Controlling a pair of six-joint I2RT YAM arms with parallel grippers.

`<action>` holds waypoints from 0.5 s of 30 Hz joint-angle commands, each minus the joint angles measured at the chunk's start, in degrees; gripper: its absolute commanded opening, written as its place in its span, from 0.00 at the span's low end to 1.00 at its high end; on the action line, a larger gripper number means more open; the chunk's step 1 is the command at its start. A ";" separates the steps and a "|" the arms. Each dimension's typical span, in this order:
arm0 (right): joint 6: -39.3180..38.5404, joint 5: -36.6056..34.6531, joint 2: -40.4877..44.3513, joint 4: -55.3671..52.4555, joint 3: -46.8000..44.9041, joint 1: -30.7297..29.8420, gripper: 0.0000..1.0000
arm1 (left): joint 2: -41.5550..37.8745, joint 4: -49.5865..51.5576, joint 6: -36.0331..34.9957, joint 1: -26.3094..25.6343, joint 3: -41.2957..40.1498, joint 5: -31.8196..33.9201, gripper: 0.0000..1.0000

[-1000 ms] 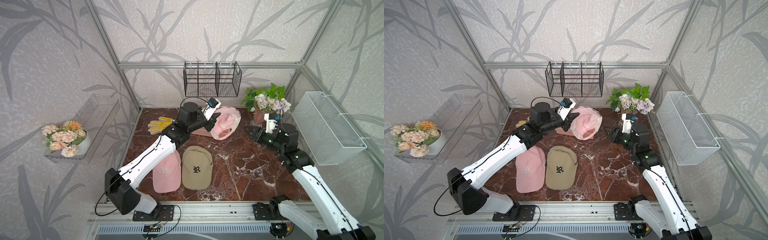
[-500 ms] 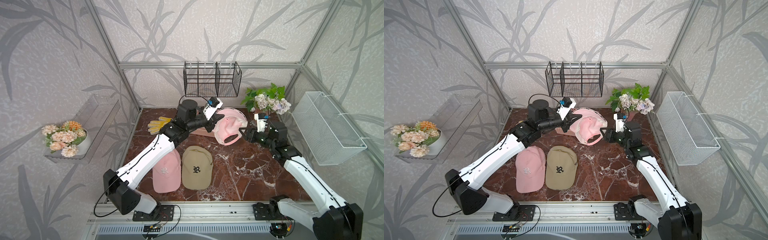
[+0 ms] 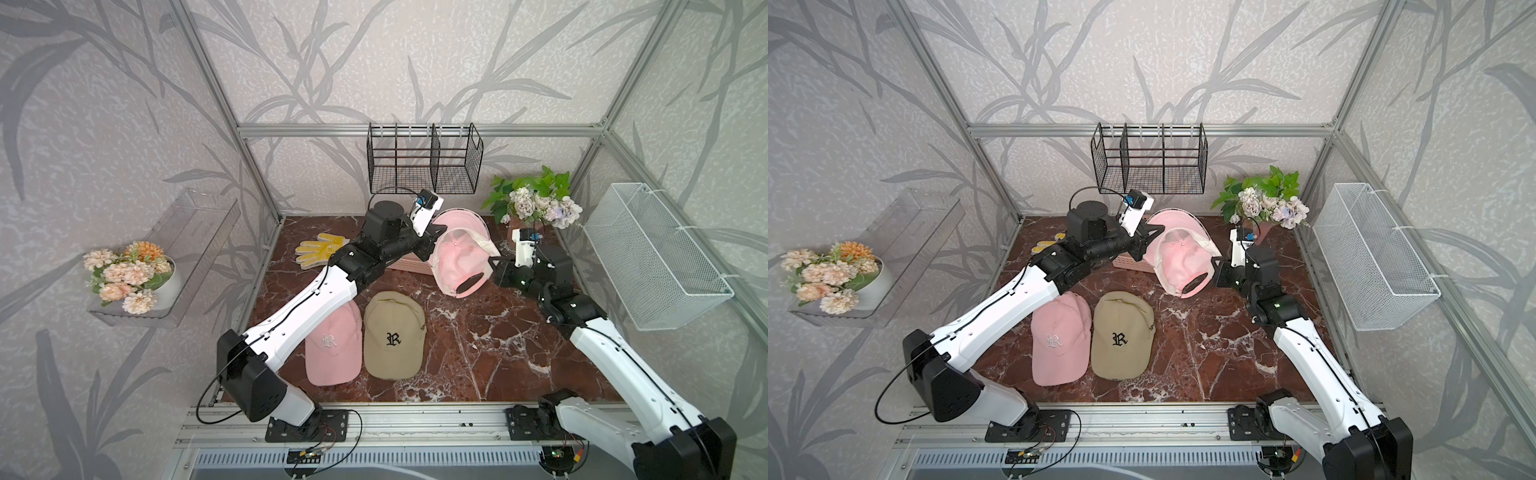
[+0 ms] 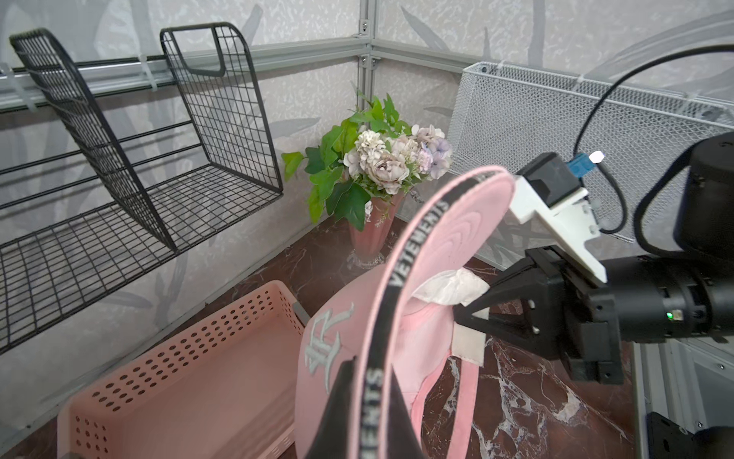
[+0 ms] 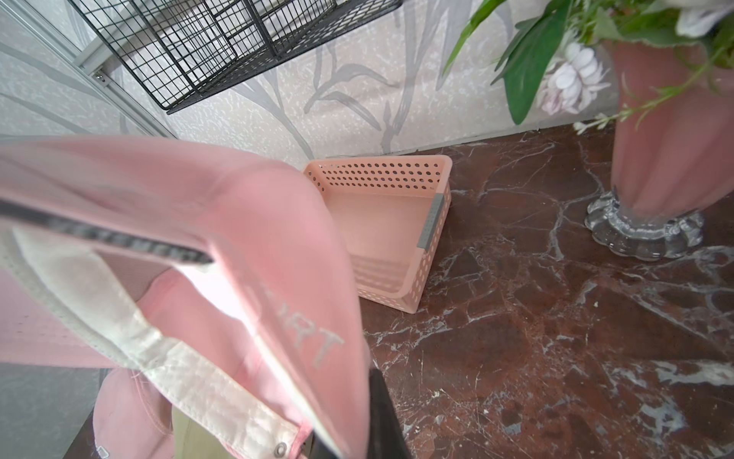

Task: Turn the baseball cap inside out
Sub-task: Turn over the baseball cap.

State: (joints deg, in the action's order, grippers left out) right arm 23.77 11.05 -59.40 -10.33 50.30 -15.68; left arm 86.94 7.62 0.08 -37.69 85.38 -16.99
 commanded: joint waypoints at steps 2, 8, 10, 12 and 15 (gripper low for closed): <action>0.99 2.86 0.49 -3.83 1.64 -0.30 0.09 | 1.19 -3.91 2.77 0.48 3.11 4.39 0.00; -0.56 -1.71 2.32 -5.63 2.24 -0.40 0.49 | 0.91 -3.17 1.03 -0.51 2.68 0.16 0.00; -0.58 -0.58 3.58 -5.30 2.35 -0.38 0.50 | 0.46 -2.63 0.65 -0.60 2.51 0.81 0.00; -1.18 4.43 4.02 -4.24 2.59 -0.40 0.48 | 0.06 -2.18 0.43 -0.60 2.44 0.54 0.00; -0.69 12.30 2.56 -3.01 4.01 -1.09 0.33 | 0.08 -1.41 1.73 -0.66 3.10 0.15 0.00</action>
State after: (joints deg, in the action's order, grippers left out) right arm 23.59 15.88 -56.49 -15.03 51.66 -16.05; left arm 88.73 7.31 1.21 -38.11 85.93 -16.45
